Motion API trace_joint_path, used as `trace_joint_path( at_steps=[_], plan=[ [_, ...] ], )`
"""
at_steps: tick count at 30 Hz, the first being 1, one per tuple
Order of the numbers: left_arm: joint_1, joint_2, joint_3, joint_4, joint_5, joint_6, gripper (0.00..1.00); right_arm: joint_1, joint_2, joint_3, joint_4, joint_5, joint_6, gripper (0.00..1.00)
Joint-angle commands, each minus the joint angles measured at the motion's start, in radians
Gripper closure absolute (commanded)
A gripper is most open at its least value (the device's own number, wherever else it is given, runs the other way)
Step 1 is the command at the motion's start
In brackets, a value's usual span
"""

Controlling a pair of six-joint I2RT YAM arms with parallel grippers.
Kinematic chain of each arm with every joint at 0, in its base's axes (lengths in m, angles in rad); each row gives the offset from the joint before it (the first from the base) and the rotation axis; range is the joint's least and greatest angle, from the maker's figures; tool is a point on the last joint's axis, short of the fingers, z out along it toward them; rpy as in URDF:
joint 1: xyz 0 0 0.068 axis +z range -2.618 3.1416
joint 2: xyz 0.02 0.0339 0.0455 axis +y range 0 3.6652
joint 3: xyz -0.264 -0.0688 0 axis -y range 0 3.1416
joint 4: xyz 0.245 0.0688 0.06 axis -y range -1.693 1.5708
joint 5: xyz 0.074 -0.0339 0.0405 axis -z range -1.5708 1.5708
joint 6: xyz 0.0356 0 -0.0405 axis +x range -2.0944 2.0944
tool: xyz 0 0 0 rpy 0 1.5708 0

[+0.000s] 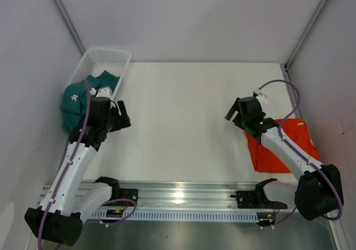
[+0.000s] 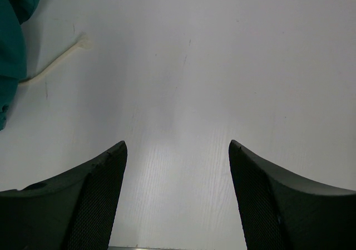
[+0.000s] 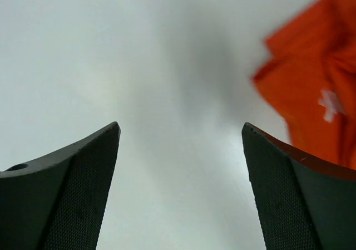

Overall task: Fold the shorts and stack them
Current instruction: Neatly place the folded shorts to the corner, then grab the shorts from the pile

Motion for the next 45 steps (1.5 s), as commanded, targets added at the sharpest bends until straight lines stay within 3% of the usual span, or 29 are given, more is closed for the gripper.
trace_joint_path(
  at_steps=[1,7,13,21,29,37,45],
  plan=[
    [0.005,0.037,0.037,0.002,-0.009,0.004,0.24,0.082,0.032,0.072,0.157,-0.100,-0.225,0.07],
    [0.015,0.121,0.172,-0.065,-0.091,-0.070,0.24,0.242,0.121,0.080,0.260,-0.047,-0.316,0.05],
    [0.168,0.252,0.246,-0.100,-0.110,-0.256,0.25,0.317,0.164,-0.070,0.482,-0.022,-0.313,0.05],
    [0.497,0.238,0.088,0.030,0.048,-0.483,0.24,0.366,0.273,-0.060,0.531,-0.028,-0.300,0.06],
    [0.741,0.247,-0.133,0.183,0.060,-0.586,0.18,0.364,0.285,-0.057,0.515,-0.013,-0.296,0.06],
    [0.780,0.335,-0.124,0.209,-0.110,-0.589,0.19,0.363,0.331,-0.037,0.505,-0.008,-0.299,0.06],
    [0.788,0.437,-0.184,0.364,-0.111,-0.620,0.19,0.355,0.332,-0.044,0.504,0.004,-0.302,0.06]
  ],
)
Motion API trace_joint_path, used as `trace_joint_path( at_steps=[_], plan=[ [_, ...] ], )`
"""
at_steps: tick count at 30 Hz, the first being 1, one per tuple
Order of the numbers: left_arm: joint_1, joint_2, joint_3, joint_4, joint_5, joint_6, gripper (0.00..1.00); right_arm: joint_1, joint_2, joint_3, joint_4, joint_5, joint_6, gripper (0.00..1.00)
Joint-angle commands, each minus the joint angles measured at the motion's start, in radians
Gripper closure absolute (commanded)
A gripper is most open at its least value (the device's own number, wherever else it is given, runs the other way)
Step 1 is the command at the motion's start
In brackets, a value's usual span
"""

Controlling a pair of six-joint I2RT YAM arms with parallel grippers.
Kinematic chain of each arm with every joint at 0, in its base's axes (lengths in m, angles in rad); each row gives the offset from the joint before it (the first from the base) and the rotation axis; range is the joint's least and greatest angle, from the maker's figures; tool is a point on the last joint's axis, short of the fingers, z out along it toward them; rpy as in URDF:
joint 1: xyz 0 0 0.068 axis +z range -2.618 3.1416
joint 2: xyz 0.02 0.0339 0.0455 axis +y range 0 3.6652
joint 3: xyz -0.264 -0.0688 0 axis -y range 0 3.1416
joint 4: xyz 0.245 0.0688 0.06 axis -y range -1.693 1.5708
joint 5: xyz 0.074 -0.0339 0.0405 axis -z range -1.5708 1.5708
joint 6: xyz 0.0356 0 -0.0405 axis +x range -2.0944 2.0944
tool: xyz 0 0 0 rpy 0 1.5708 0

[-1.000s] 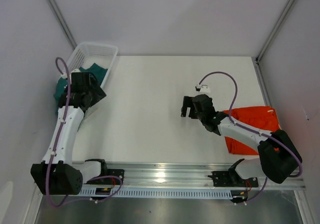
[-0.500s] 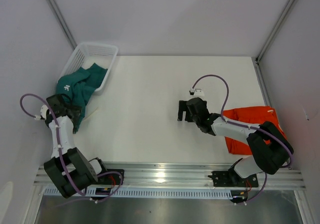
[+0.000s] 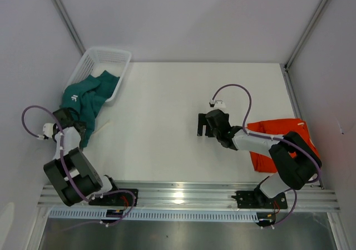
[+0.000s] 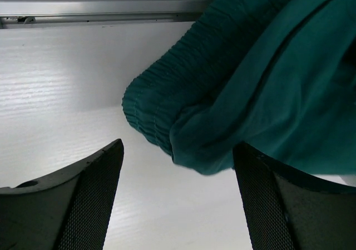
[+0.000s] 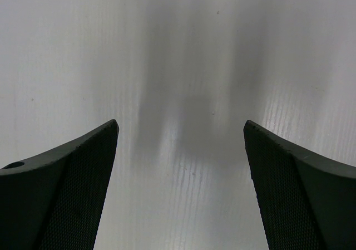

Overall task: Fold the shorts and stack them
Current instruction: Grab the shorts from the pile

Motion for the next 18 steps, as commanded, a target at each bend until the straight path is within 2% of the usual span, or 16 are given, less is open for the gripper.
trace_joint_path(
  at_steps=[1,4,5,9,10,11,14,18],
  plan=[
    [0.013,0.089,0.009,0.096,-0.029,-0.021,0.19,-0.013,-0.004,0.029,0.022,0.031,-0.009,0.06],
    [0.022,0.149,0.031,0.128,-0.042,-0.008,0.29,-0.017,0.002,0.028,0.028,0.019,-0.007,0.06],
    [0.027,0.159,0.037,0.135,-0.036,-0.007,0.37,-0.017,0.003,0.029,0.028,0.019,-0.007,0.06],
    [0.026,0.122,0.014,0.142,-0.003,-0.001,0.54,-0.020,0.003,0.031,0.027,0.024,-0.007,0.07],
    [0.027,0.098,0.007,0.150,-0.006,-0.004,0.94,-0.022,0.003,0.031,0.027,0.022,-0.007,0.07],
    [0.026,0.047,-0.010,0.154,-0.004,-0.005,1.00,-0.023,0.002,0.031,0.027,0.022,-0.005,0.07],
    [0.013,-0.037,-0.047,0.177,-0.004,-0.004,1.00,-0.023,-0.001,0.029,0.027,0.022,-0.004,0.07],
    [-0.052,-0.244,-0.090,0.248,0.006,0.001,1.00,-0.023,-0.003,0.028,0.028,0.018,-0.001,0.07]
  ],
)
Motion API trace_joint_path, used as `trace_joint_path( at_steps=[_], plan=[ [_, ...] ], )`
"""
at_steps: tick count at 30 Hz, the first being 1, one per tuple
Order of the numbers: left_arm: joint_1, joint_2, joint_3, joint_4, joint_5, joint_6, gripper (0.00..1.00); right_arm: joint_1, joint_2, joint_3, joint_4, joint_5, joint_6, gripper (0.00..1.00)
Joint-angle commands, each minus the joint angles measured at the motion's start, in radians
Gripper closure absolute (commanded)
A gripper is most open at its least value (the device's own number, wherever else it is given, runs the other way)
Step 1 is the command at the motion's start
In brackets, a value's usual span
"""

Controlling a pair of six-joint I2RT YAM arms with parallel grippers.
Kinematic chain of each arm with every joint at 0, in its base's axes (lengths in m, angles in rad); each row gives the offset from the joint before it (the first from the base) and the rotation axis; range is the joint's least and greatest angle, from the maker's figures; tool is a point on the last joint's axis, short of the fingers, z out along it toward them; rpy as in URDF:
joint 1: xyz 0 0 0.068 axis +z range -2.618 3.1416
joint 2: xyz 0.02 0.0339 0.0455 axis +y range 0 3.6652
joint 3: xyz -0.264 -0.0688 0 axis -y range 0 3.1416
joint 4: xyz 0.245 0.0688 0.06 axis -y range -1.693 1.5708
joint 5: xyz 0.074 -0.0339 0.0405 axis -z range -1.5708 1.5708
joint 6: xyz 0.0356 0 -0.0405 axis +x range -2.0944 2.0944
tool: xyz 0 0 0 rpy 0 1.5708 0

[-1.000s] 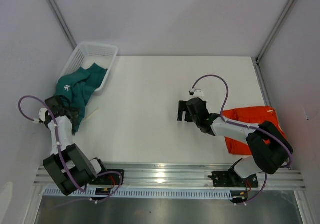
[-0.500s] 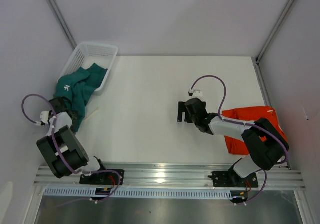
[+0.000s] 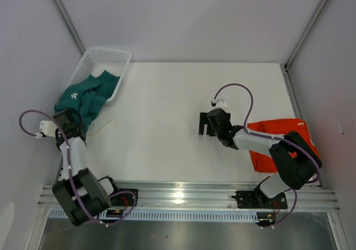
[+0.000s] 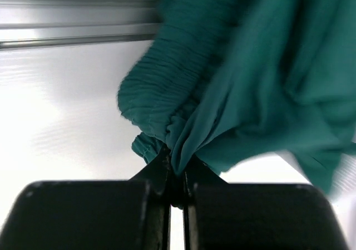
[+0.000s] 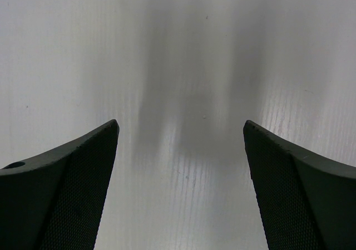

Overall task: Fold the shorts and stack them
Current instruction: Grab the shorts from the pile

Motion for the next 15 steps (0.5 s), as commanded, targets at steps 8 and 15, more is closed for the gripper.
trace_joint_path(
  at_steps=[8,15],
  plan=[
    [-0.359,-0.270,0.256,0.212,-0.058,0.136,1.00,-0.004,-0.014,0.025,0.028,0.019,-0.001,0.07],
    [-0.528,-0.150,0.655,0.298,0.123,0.290,1.00,-0.004,-0.033,0.014,0.037,0.016,-0.003,0.07]
  ],
)
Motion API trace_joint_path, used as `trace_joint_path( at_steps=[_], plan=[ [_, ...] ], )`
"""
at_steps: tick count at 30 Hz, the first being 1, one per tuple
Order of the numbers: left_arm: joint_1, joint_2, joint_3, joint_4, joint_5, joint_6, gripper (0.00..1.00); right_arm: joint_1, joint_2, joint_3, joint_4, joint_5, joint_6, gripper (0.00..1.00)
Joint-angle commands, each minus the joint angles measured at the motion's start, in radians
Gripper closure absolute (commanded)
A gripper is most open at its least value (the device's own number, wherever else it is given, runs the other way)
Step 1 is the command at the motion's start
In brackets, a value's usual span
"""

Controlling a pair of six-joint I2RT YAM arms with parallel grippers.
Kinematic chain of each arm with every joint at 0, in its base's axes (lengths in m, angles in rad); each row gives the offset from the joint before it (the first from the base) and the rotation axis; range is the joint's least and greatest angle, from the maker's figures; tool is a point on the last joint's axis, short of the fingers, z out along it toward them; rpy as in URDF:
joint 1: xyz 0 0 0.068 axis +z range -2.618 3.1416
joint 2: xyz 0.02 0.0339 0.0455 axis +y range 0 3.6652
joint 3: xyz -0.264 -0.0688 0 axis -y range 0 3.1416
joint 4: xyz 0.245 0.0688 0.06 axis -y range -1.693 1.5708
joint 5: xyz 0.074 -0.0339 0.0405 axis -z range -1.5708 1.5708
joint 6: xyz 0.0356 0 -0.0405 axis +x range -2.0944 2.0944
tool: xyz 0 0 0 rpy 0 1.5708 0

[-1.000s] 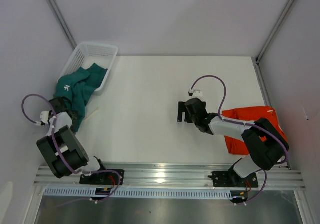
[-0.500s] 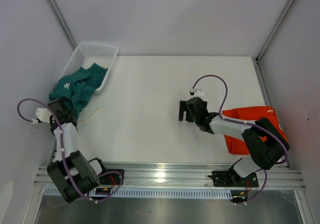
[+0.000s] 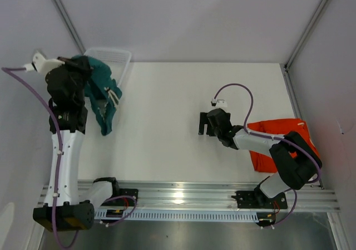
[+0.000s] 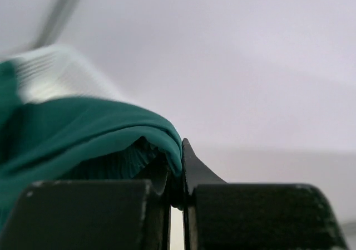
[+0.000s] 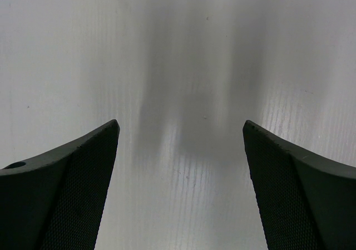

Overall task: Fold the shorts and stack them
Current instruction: Grab the shorts from the pile, then move the shorts to the center of the board

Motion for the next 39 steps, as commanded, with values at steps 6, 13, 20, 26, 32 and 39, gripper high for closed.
trace_joint_path(
  at_steps=[6,13,20,26,32,39],
  plan=[
    [-0.266,0.063,0.452,0.162,0.184,0.289,1.00,-0.007,-0.065,-0.010,0.064,0.016,-0.006,0.08],
    [-0.411,-0.077,0.356,0.274,0.255,0.265,1.00,-0.005,-0.181,-0.122,0.224,-0.079,-0.035,0.09],
    [-0.459,-0.118,0.293,0.424,0.426,0.043,1.00,0.003,-0.279,-0.194,0.308,-0.066,-0.046,0.09],
    [-0.529,-0.072,0.233,0.461,0.365,-0.057,1.00,0.004,-0.374,-0.251,0.356,-0.058,-0.052,0.10],
    [-0.604,-0.025,0.055,0.347,0.062,-0.131,1.00,0.009,-0.460,-0.299,0.377,-0.017,-0.060,0.10],
    [-0.624,0.069,-0.029,0.221,-0.098,-0.226,1.00,0.013,-0.581,-0.351,0.429,-0.108,-0.090,0.14]
  ],
)
